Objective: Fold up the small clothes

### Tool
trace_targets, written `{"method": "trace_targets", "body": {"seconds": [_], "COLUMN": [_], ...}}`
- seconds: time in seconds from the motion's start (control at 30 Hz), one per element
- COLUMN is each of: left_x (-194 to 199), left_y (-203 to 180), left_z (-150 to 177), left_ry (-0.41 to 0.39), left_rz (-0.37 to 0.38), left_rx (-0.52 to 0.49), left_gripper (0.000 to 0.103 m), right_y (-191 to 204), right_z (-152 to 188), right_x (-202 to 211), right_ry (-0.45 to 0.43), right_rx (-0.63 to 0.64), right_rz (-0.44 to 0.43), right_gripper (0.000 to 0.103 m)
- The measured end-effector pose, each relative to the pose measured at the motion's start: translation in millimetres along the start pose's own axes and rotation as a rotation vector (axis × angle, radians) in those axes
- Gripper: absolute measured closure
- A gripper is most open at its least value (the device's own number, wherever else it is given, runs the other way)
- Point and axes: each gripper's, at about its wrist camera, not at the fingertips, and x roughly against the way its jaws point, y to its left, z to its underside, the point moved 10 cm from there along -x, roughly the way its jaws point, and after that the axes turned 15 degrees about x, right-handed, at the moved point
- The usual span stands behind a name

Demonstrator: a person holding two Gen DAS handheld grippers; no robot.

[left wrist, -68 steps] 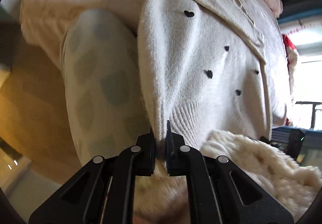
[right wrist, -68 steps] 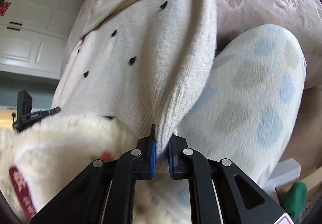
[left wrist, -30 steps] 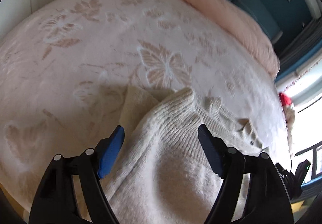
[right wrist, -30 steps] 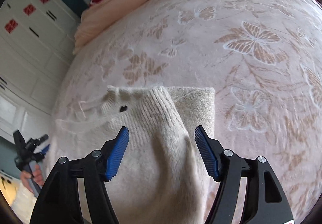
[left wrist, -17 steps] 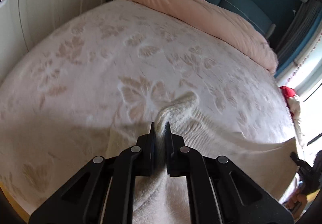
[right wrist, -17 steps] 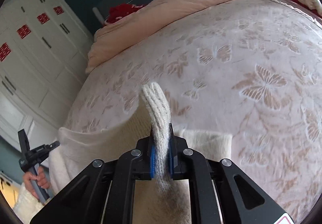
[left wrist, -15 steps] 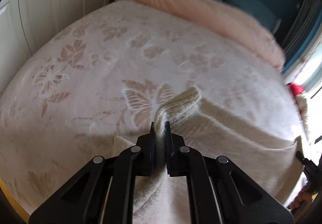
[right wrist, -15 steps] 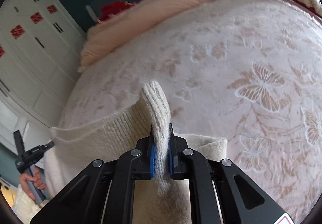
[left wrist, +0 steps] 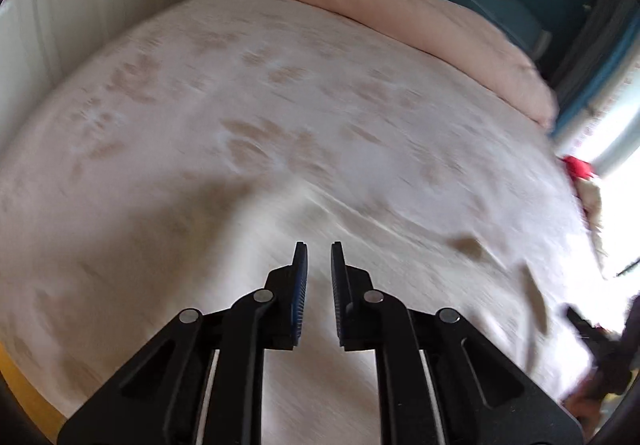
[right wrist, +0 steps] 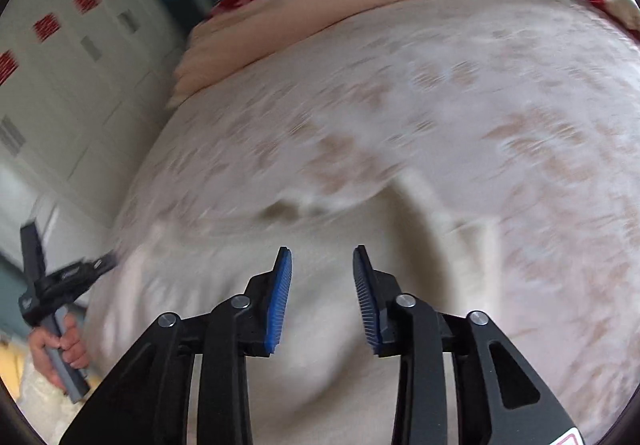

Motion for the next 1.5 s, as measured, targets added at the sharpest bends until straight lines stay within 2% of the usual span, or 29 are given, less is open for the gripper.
{"method": "trace_targets", "body": {"seconds": [0.03,0.1,0.17,0.2,0.23,0.27,0.3,0.37,0.4,0.43,0.5,0.57,0.6,0.67,0.7,0.73,0.8,0.87,0.93,0.97,1.13,1.17,1.27,1.33,1.4,1.47,1.5], "left_x": [-3,-16,-42,-51,-53,-53,-52,-52,-54,-55,-58,-59,-57,-45,-35,-21,-3,-2,-13,-13,-9,-12,-16,-11,1,13,15], "left_y": [-9,-14,1,13,20,26,28,32,32,32,30,29,28,23,20,18,24,43,62,65,58,58,56,53,54,62,66], "left_z": [18,45,64,67,65,61,59,56,56,56,57,58,58,58,60,62,71,91,106,108,105,104,103,101,96,86,81], "left_ry": [0.025,0.072,0.118,0.124,0.118,0.114,0.12,0.128,0.133,0.13,0.107,0.087,0.082,0.091,0.097,0.098,0.098,0.129,0.152,0.136,0.128,0.133,0.13,0.129,0.113,0.087,0.079], "left_rz": [0.015,-0.006,-0.082,-0.108,-0.089,-0.072,-0.051,-0.036,-0.033,-0.037,-0.062,-0.085,-0.094,-0.072,-0.045,-0.018,-0.006,-0.056,-0.091,-0.077,-0.101,-0.104,-0.119,-0.122,-0.09,-0.073,-0.07], "left_rx": [-0.016,-0.045,-0.049,-0.036,-0.02,-0.006,0.003,0.015,0.022,0.019,0.0,-0.014,-0.019,-0.011,-0.008,-0.007,0.005,0.004,0.006,0.007,-0.017,-0.006,-0.01,-0.014,0.005,0.041,0.055], "left_gripper": [0.092,0.088,0.087,0.088,0.088,0.088,0.088,0.088,0.088,0.088,0.088,0.089,0.089,0.088,0.084,0.08,0.059,0.058,0.058,0.058,0.059,0.059,0.058,0.058,0.058,0.057,0.055], "right_y": [24,66,83,74,57,27,-6,-37,-37,-30,4,44,56,67,74,84,106,124,124,123,144,148,143,145,143,125,110], "right_z": [9,30,47,49,49,47,47,42,40,37,39,56,65,82,80,76,76,92,112,121,87,83,95,81,57,41,36], "right_x": [-11,-40,-70,-78,-81,-79,-73,-55,-45,-38,-30,-40,-50,-61,-55,-47,-33,-40,-60,-69,-46,-48,-83,-75,-52,-27,-16], "right_ry": [0.033,0.108,0.182,0.194,0.189,0.17,0.155,0.126,0.112,0.098,0.096,0.156,0.186,0.235,0.215,0.189,0.157,0.196,0.276,0.299,0.206,0.199,0.283,0.266,0.19,0.124,0.099], "right_rx": [0.03,0.107,0.211,0.236,0.22,0.122,-0.005,-0.126,-0.131,-0.112,-0.046,0.056,0.099,0.172,0.179,0.171,0.153,0.204,0.234,0.222,0.194,0.219,0.259,0.232,0.209,0.192,0.187], "right_rz": [-0.042,-0.12,-0.102,-0.054,-0.014,0.004,0.018,0.034,0.044,0.035,-0.02,-0.069,-0.066,0.012,0.012,-0.029,-0.108,-0.137,-0.105,-0.101,-0.133,-0.118,-0.069,-0.079,-0.082,-0.044,-0.009], "right_gripper": [0.079,0.079,0.084,0.087,0.096,0.103,0.103,0.103,0.103,0.089,0.089,0.089,0.089,0.087,0.087,0.087,0.086,0.083,0.084,0.084,0.079,0.074,0.074,0.075,0.072,0.055,0.051]}}
